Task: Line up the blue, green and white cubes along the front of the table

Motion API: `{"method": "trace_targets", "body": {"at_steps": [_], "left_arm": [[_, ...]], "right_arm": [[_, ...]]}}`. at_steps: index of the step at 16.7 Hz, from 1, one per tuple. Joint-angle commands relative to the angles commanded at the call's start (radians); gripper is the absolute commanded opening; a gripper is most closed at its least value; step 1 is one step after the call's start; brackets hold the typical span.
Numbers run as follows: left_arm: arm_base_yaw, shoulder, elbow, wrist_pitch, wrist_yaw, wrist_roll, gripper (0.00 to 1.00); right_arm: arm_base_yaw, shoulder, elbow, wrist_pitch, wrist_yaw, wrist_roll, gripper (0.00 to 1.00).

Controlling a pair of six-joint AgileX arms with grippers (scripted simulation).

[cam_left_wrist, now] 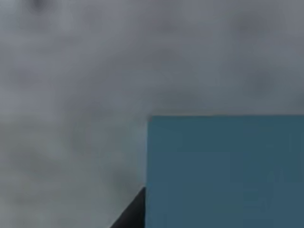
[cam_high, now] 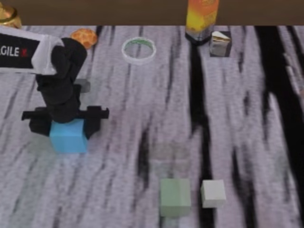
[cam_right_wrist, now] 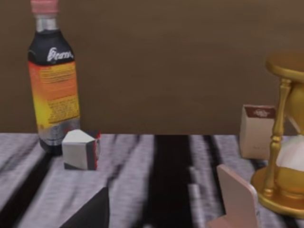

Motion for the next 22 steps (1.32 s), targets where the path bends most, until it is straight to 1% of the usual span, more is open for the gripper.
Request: {"method": "trace_targets", "body": {"at_steps": [6,7,16,18,22], "left_arm": [[0.0,0.0,0.0,0.0,0.0,0.0,0.02],[0.0,0.0,0.0,0.0,0.0,0.0,0.0],[0.002,-0.009,0.004,-0.007,-0.002,0.001,0.0],[0.009,-0.025,0.029,-0.045,-0.002,-0.004,0.0],[0.019,-0.094,0.104,-0.203,-0.002,-0.004,0.0]], "right_arm": [[0.0,0.0,0.0,0.0,0.0,0.0,1.0],[0.0,0.0,0.0,0.0,0.0,0.0,1.0],[0.0,0.0,0.0,0.0,0.0,0.0,1.0],[0.0,0.0,0.0,0.0,0.0,0.0,1.0],[0.0,0.0,0.0,0.0,0.0,0.0,1.0]]}}
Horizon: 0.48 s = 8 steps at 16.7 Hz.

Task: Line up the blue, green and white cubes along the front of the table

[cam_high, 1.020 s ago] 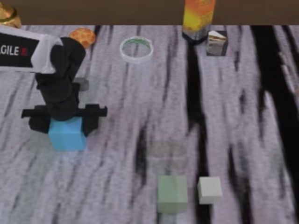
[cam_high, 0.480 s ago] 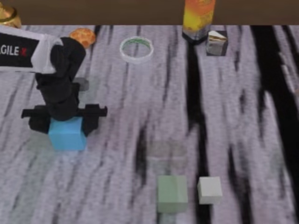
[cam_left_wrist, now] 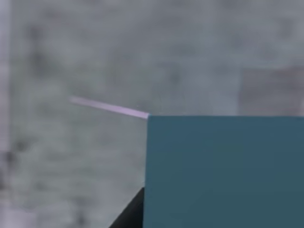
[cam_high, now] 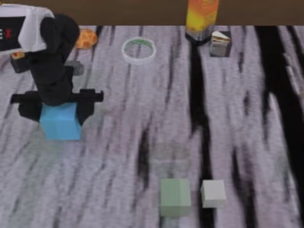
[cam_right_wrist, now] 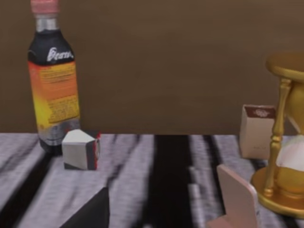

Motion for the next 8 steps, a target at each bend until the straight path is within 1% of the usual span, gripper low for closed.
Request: {"method": "trace_targets", "body": {"at_steps": [2,5,8], "left_arm": [[0.001,-0.025,0.021,-0.036,0.0,0.003,0.0],[0.001,-0.027,0.022,-0.038,0.0,0.003,0.0],[-0.02,-0.033,0.01,-0.036,-0.001,-0.011,0.0]], "right_arm": [[0.0,0.0,0.0,0.0,0.0,0.0,1.0],[0.0,0.0,0.0,0.0,0.0,0.0,1.0],[0.0,0.0,0.0,0.0,0.0,0.0,1.0]]}}
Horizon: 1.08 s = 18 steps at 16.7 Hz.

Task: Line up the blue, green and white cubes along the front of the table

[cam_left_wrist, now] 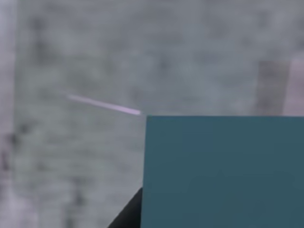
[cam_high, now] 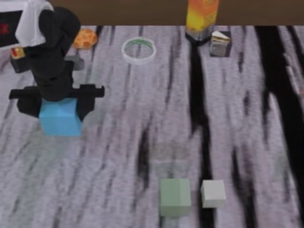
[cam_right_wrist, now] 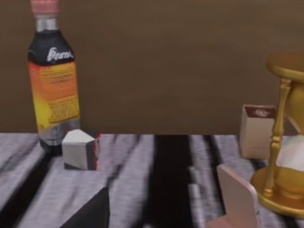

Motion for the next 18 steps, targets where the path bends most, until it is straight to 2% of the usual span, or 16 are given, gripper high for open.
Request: {"method": "trace_targets", "body": {"at_steps": [3,8,10,12,18], "left_arm": [[-0.095,-0.062,-0.068,0.003,-0.002,-0.101,0.0],[-0.358,-0.224,-0.244,0.012,-0.006,-0.367,0.0],[-0.424,-0.275,-0.297,0.018,-0.008,-0.431,0.0],[-0.446,-0.296,-0.317,0.021,-0.008,-0.454,0.0],[-0.438,-0.276,-0.341,0.06,-0.008,-0.453,0.0]], "right_arm": [[0.0,0.0,0.0,0.0,0.0,0.0,1.0],[0.0,0.0,0.0,0.0,0.0,0.0,1.0],[0.0,0.0,0.0,0.0,0.0,0.0,1.0],[0.0,0.0,0.0,0.0,0.0,0.0,1.0],[0.0,0.0,0.0,0.0,0.0,0.0,1.0]]}}
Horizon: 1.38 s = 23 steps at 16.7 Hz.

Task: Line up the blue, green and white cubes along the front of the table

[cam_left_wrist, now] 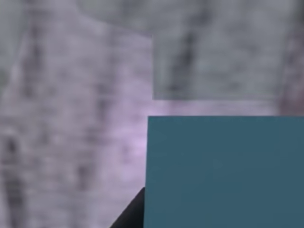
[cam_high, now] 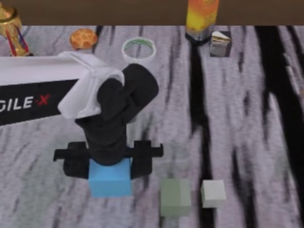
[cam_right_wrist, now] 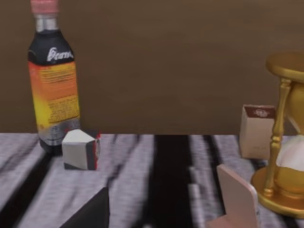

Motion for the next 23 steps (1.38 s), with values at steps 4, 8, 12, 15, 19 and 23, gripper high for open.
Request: {"method": "trace_targets", "body": {"at_steps": [4,8,12,15,19,23], "left_arm": [[-0.002,0.064,-0.089,0.167,0.001,-0.001,0.0],[-0.008,0.1,-0.135,0.239,0.0,0.002,0.0],[-0.008,0.1,-0.135,0.239,0.0,0.002,0.08],[-0.008,0.1,-0.135,0.239,0.0,0.002,0.3],[-0.008,0.1,-0.135,0.239,0.0,0.002,0.6],[-0.008,0.1,-0.135,0.239,0.0,0.002,0.9]], "right_arm": [[0.0,0.0,0.0,0.0,0.0,0.0,1.0],[0.0,0.0,0.0,0.0,0.0,0.0,1.0],[0.0,0.0,0.0,0.0,0.0,0.0,1.0],[0.0,0.0,0.0,0.0,0.0,0.0,1.0],[0.0,0.0,0.0,0.0,0.0,0.0,1.0],[0.0,0.0,0.0,0.0,0.0,0.0,1.0]]}}
